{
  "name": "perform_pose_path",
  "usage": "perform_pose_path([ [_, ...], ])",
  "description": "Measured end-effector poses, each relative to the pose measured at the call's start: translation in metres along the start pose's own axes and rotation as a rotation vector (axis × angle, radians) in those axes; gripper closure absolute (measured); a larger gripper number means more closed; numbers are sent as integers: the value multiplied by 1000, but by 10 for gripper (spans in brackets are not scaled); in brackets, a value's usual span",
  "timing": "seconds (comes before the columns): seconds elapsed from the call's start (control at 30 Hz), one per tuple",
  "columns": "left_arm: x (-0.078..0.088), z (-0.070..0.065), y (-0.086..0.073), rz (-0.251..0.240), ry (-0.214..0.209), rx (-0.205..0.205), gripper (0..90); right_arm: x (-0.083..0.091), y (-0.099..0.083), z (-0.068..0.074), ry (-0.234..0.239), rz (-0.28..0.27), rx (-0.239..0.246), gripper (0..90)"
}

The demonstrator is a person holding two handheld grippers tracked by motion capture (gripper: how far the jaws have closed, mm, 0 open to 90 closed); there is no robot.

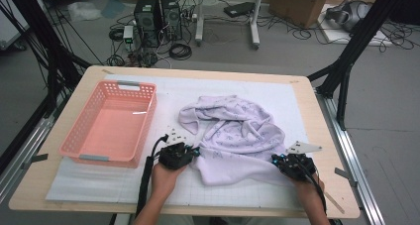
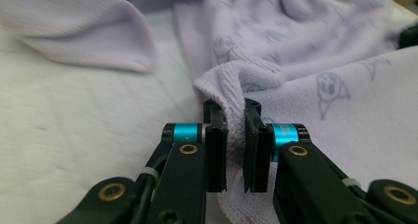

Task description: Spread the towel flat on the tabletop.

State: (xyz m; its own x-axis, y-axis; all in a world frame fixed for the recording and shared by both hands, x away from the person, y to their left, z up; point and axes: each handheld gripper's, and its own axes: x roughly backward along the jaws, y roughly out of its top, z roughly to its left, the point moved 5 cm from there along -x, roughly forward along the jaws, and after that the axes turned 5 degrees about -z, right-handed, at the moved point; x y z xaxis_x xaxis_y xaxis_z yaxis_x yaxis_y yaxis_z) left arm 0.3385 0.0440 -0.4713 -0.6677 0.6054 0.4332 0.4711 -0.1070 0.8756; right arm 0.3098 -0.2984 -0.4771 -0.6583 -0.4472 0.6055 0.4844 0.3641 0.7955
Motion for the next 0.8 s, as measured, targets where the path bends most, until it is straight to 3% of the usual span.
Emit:
perform_pose_path([
  [0.07, -1, 7, 6, -19, 21, 27, 819, -5, 5, -2, -24, -28, -14, 878],
  [0.23, -15, 16, 17, -11, 65, 3, 818, -20, 19, -10, -99, -52, -17, 876],
  [0.4, -30, 16, 27, -33, 64, 10, 813, -26, 30, -27, -211, -58, -35, 880],
  [0.47, -36, 15, 29, -38, 75, 19, 761, -28, 32, -35, -273, -67, -42, 880],
  [0.53, -37, 18, 31, -69, 86, 68, 608, -30, 31, -43, -337, -54, -47, 879],
  [0.57, -35, 21, 32, -75, 81, 87, 531, -32, 29, -48, -345, -49, -63, 877],
  [0.63, -29, 23, 33, -67, 76, 64, 480, -34, 25, -53, -313, -44, -100, 866],
  [0.7, -20, 22, 33, -67, 63, 30, 476, -33, 25, -52, -290, -57, -102, 819],
  [0.8, -9, 16, 28, -58, 13, 11, 485, -28, 28, -48, -253, -87, -92, 717],
])
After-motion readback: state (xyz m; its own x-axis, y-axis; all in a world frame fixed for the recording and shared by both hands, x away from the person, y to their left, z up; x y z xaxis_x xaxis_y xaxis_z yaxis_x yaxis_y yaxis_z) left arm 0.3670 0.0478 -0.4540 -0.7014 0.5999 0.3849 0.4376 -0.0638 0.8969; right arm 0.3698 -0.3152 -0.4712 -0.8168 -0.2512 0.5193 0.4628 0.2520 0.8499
